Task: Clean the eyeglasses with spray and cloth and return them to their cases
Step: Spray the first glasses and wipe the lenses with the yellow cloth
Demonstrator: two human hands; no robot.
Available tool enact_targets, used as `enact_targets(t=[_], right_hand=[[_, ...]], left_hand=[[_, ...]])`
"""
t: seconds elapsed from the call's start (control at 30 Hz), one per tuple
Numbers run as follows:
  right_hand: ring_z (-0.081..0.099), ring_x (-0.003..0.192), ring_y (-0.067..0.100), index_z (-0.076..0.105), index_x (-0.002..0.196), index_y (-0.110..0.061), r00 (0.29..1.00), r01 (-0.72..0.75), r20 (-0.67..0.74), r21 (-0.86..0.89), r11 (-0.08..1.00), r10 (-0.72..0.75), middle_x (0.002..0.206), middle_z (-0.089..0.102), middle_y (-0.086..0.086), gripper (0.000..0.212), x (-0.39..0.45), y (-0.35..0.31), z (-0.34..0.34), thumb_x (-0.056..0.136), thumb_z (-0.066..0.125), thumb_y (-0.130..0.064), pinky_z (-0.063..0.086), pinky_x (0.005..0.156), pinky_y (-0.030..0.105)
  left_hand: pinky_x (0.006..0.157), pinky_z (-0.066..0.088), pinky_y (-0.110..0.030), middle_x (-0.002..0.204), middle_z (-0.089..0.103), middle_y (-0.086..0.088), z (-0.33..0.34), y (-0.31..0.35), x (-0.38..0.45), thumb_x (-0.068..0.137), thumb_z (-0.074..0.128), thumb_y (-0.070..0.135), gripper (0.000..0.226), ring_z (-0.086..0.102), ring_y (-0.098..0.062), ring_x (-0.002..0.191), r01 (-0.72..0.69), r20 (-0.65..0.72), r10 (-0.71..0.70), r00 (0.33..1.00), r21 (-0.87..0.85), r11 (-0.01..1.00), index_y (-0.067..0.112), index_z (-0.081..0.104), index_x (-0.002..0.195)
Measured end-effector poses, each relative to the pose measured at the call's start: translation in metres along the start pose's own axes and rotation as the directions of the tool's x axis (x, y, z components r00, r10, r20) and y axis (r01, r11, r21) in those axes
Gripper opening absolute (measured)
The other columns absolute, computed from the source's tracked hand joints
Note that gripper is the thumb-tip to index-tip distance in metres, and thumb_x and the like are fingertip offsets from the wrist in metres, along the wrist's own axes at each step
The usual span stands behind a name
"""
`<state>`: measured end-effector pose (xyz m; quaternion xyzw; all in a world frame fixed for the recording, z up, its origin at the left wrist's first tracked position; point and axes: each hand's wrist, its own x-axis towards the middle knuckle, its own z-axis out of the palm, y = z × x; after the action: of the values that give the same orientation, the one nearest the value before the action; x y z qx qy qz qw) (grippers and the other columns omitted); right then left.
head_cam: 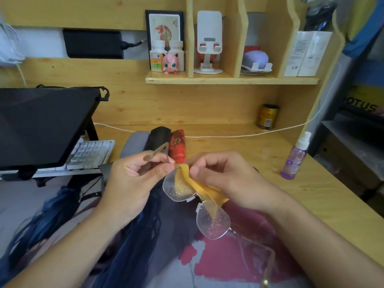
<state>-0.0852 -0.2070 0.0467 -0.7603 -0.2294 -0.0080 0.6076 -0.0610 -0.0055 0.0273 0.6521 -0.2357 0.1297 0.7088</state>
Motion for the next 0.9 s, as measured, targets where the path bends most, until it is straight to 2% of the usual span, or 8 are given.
enact_targets(t=[0.07, 0.2, 0.33, 0.47, 0.6, 0.77, 0.83, 0.9], right_hand=[[0.047, 0.075, 0.025, 0.075, 0.082, -0.013, 0.998, -0.056, -0.028, 0.066, 0.996, 0.058, 0.09, 0.061, 0.037, 0.025, 0.001, -0.002, 0.002, 0.09, 0.069, -0.036, 0.036, 0.069, 0.038], [0.059, 0.061, 0.009, 0.072, 0.097, -0.002, 0.991, -0.103, -0.055, 0.251, 0.962, 0.12, 0.081, 0.068, 0.009, 0.014, 0.001, -0.003, 0.005, 0.096, 0.059, 0.003, 0.047, 0.057, 0.017], [0.062, 0.059, 0.009, 0.071, 0.091, -0.003, 0.987, -0.11, -0.074, 0.345, 0.932, 0.144, 0.081, 0.071, 0.007, 0.024, 0.003, -0.004, 0.007, 0.09, 0.058, 0.016, 0.049, 0.053, 0.019], [0.064, 0.063, 0.012, 0.07, 0.085, -0.01, 0.975, -0.124, -0.122, 0.386, 0.914, 0.184, 0.083, 0.067, 0.002, 0.023, 0.005, -0.001, 0.01, 0.08, 0.069, 0.012, 0.051, 0.057, 0.022], [0.059, 0.065, 0.011, 0.067, 0.085, -0.015, 0.964, -0.226, -0.096, 0.204, 0.953, 0.249, 0.081, 0.063, 0.0, 0.017, 0.005, 0.0, 0.013, 0.081, 0.077, -0.001, 0.048, 0.058, 0.02], [0.064, 0.074, 0.017, 0.075, 0.086, -0.017, 0.923, -0.366, 0.106, -0.051, 0.929, 0.369, 0.082, 0.071, 0.002, 0.014, 0.0, -0.001, 0.009, 0.089, 0.075, -0.031, 0.049, 0.071, 0.035], [0.068, 0.081, 0.031, 0.076, 0.095, -0.009, 0.917, -0.359, 0.169, -0.039, 0.933, 0.36, 0.091, 0.074, 0.014, 0.022, -0.001, -0.002, 0.007, 0.088, 0.076, -0.03, 0.052, 0.077, 0.046], [0.059, 0.079, 0.032, 0.072, 0.101, 0.001, 0.911, -0.363, 0.207, -0.01, 0.932, 0.357, 0.089, 0.067, 0.028, 0.027, -0.002, 0.0, 0.006, 0.088, 0.076, -0.022, 0.046, 0.075, 0.042]], left_hand=[[0.078, 0.053, -0.015, 0.077, 0.074, 0.009, 0.0, 0.0, -0.001, 0.074, 0.072, 0.011, 0.009, 0.067, -0.003, 0.076, -0.023, 0.042, 0.021, 0.999, 0.056, 0.998, 0.019, 0.076, 0.075], [0.076, 0.052, -0.014, 0.077, 0.074, 0.009, 0.0, 0.001, -0.002, 0.075, 0.073, 0.011, 0.016, 0.067, -0.003, 0.076, -0.07, 0.076, 0.064, 0.995, 0.09, 0.993, 0.026, 0.077, 0.072], [0.076, 0.051, -0.013, 0.077, 0.074, 0.011, 0.001, 0.001, -0.002, 0.075, 0.071, 0.008, 0.006, 0.067, -0.001, 0.076, -0.079, 0.087, 0.072, 0.994, 0.087, 0.993, 0.013, 0.073, 0.079], [0.078, 0.051, -0.016, 0.079, 0.072, 0.01, -0.002, -0.003, -0.002, 0.078, 0.075, 0.016, 0.012, 0.064, -0.006, 0.078, -0.09, 0.106, 0.081, 0.991, 0.084, 0.992, 0.027, 0.078, 0.078], [0.077, 0.052, -0.019, 0.08, 0.073, 0.002, -0.002, -0.004, -0.002, 0.078, 0.073, 0.011, 0.007, 0.067, -0.009, 0.078, -0.114, 0.097, 0.104, 0.99, 0.105, 0.988, 0.017, 0.076, 0.08], [0.078, 0.054, -0.023, 0.084, 0.074, -0.002, -0.005, -0.006, -0.002, 0.079, 0.077, 0.009, 0.005, 0.069, -0.017, 0.08, -0.126, 0.139, 0.106, 0.985, 0.143, 0.982, 0.011, 0.076, 0.083], [0.076, 0.055, -0.023, 0.084, 0.075, -0.004, -0.005, -0.007, -0.002, 0.08, 0.077, 0.001, 0.008, 0.07, -0.016, 0.08, -0.111, 0.157, 0.087, 0.984, 0.149, 0.983, 0.008, 0.076, 0.083], [0.073, 0.056, -0.023, 0.084, 0.075, -0.005, -0.004, -0.006, -0.004, 0.08, 0.074, -0.006, 0.015, 0.071, -0.015, 0.079, -0.095, 0.175, 0.069, 0.982, 0.142, 0.985, 0.009, 0.076, 0.083]])
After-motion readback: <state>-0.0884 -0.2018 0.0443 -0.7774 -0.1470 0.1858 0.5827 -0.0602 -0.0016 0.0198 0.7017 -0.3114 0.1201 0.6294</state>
